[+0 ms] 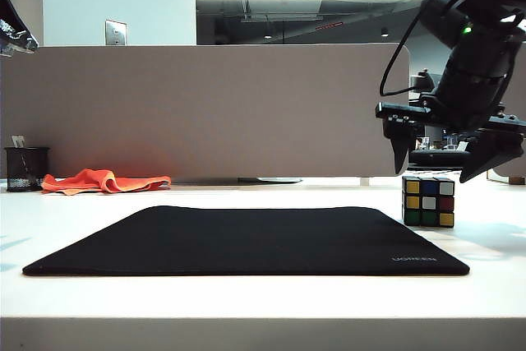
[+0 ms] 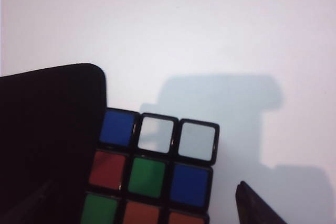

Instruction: Pick up the cube on the right side of the mouse pad, then place it in the center of the mouse pad.

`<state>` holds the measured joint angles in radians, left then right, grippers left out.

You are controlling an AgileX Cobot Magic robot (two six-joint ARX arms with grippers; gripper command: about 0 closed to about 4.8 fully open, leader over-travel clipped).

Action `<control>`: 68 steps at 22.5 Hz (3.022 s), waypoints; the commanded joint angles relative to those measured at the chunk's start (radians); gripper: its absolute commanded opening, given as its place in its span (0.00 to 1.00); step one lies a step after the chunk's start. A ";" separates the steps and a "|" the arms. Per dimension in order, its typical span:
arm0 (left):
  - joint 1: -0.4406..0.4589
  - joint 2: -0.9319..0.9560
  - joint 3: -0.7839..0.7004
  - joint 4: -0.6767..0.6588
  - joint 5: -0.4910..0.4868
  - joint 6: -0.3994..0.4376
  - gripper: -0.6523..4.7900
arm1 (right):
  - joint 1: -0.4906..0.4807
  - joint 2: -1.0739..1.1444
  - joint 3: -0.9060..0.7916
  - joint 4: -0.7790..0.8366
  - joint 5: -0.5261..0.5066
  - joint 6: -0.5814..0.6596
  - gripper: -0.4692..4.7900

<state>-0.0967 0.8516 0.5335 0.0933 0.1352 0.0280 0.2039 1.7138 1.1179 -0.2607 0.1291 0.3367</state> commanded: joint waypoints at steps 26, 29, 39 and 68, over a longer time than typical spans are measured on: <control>0.000 -0.002 0.004 -0.003 0.003 -0.002 0.40 | 0.000 0.015 0.060 -0.127 -0.027 -0.019 0.82; 0.000 -0.002 0.004 -0.003 0.003 -0.002 0.40 | 0.000 0.015 0.060 -0.129 -0.029 -0.019 0.79; 0.000 -0.002 0.004 -0.010 0.002 -0.002 0.40 | 0.001 0.014 0.077 -0.185 -0.060 -0.057 0.60; 0.001 -0.002 0.004 -0.016 0.000 0.001 0.40 | 0.263 0.036 0.301 -0.386 -0.289 -0.338 0.61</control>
<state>-0.0967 0.8513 0.5335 0.0704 0.1349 0.0288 0.4656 1.7447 1.4143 -0.6437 -0.1661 0.0120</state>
